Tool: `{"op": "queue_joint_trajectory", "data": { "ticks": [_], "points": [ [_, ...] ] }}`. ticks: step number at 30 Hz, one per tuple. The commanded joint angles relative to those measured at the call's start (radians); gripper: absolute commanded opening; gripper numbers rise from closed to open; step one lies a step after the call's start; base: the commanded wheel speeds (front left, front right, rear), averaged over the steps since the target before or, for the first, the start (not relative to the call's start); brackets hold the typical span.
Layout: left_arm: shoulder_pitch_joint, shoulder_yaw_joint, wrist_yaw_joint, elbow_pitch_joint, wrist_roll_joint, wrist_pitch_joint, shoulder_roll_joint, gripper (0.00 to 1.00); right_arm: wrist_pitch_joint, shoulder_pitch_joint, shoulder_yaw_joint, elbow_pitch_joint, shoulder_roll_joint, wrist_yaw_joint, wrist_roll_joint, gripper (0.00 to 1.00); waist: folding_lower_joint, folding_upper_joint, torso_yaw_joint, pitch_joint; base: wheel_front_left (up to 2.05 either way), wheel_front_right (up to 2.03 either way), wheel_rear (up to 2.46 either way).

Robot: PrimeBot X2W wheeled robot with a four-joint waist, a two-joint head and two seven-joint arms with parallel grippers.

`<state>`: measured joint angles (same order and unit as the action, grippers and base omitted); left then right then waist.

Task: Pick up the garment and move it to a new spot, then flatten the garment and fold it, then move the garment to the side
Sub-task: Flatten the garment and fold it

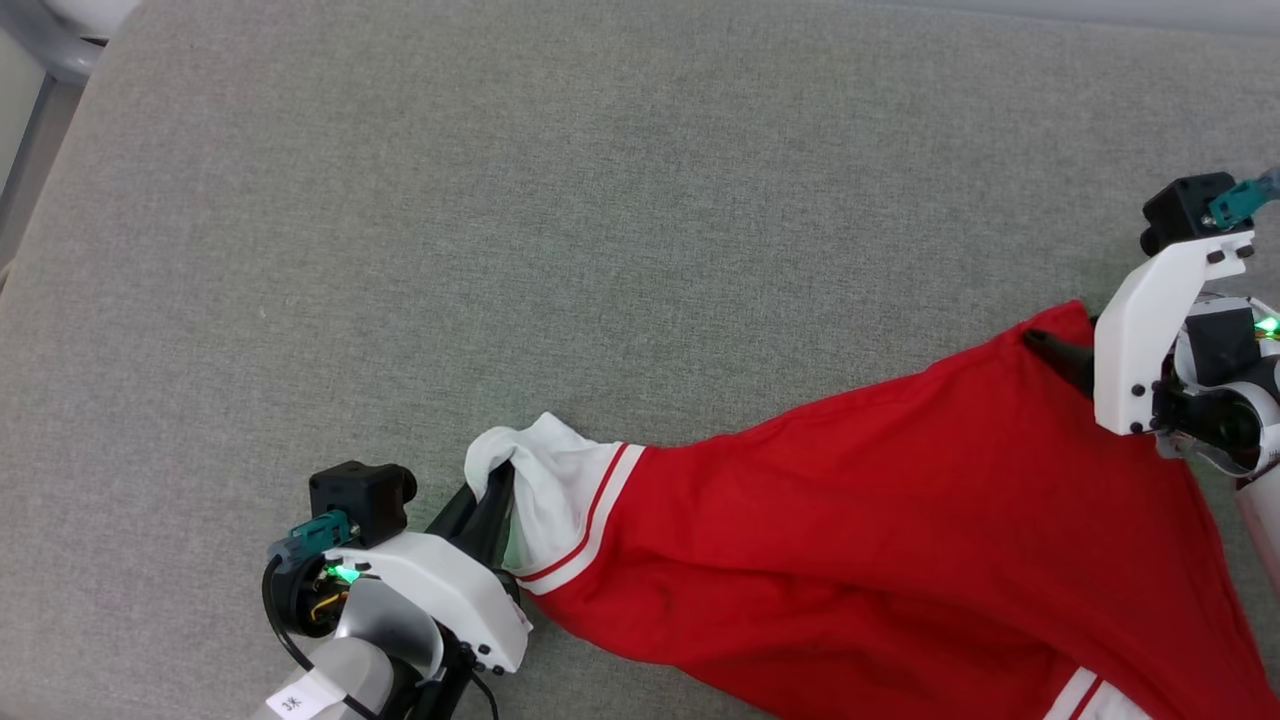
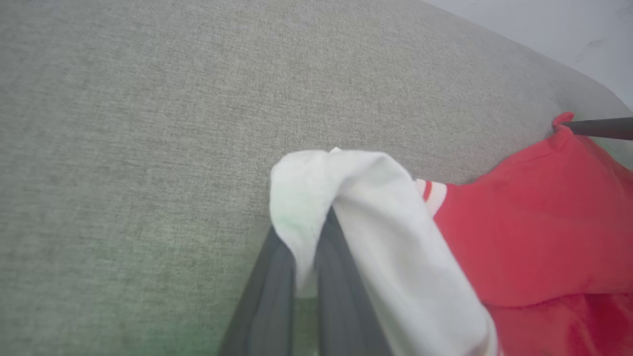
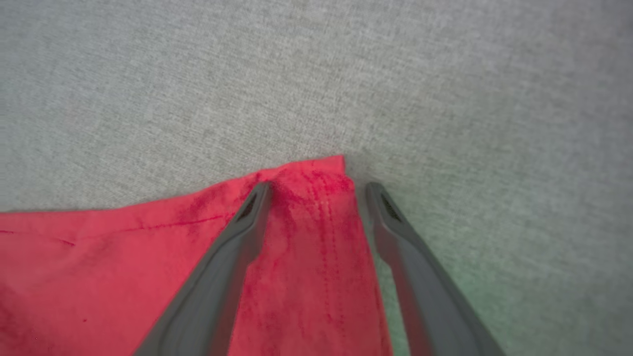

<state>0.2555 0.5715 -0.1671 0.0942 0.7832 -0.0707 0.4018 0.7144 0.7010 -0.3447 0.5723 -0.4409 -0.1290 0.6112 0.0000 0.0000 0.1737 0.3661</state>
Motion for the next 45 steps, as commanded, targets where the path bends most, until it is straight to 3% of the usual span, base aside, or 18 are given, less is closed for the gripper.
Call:
{"op": "queue_joint_trajectory", "data": {
  "ticks": [1, 9, 19, 29, 45],
  "points": [
    [0.015, -0.001, 0.004, 0.003, 0.003, -0.004, -0.002, 0.00, 0.041, -0.059, -0.046, 0.049, 0.028, -0.003, 0.023, 0.00, 0.0000, 0.0000, 0.000, -0.001, 0.00, 0.00, 0.00],
    [0.018, -0.018, -0.001, 0.022, 0.010, -0.016, 0.010, 0.00, -0.044, 0.014, -0.075, 0.045, -0.012, -0.001, 0.076, 0.00, 0.0000, 0.0000, -0.019, -0.040, 0.00, 0.00, 0.00],
    [0.150, -0.102, 0.008, 0.066, 0.023, -0.009, 0.070, 0.00, -0.219, 0.102, -0.012, 0.081, -0.004, -0.001, 0.049, 0.00, 0.0000, 0.0000, -0.094, -0.111, 0.00, 0.00, 0.00],
    [0.509, -0.148, 0.037, 0.227, -0.008, 0.036, 0.082, 0.00, -0.372, 0.285, 0.108, 0.168, 0.044, -0.001, -0.076, 0.00, 0.0000, 0.0000, -0.161, -0.106, 0.00, 0.00, 0.00],
    [1.142, -0.171, 0.077, 0.546, -0.139, -0.009, 0.128, 0.00, -0.602, 0.750, 0.312, 0.257, 0.123, 0.000, -0.312, 0.00, 0.0000, 0.0000, -0.218, 0.025, 0.00, 0.00, 0.00]
  ]
}}
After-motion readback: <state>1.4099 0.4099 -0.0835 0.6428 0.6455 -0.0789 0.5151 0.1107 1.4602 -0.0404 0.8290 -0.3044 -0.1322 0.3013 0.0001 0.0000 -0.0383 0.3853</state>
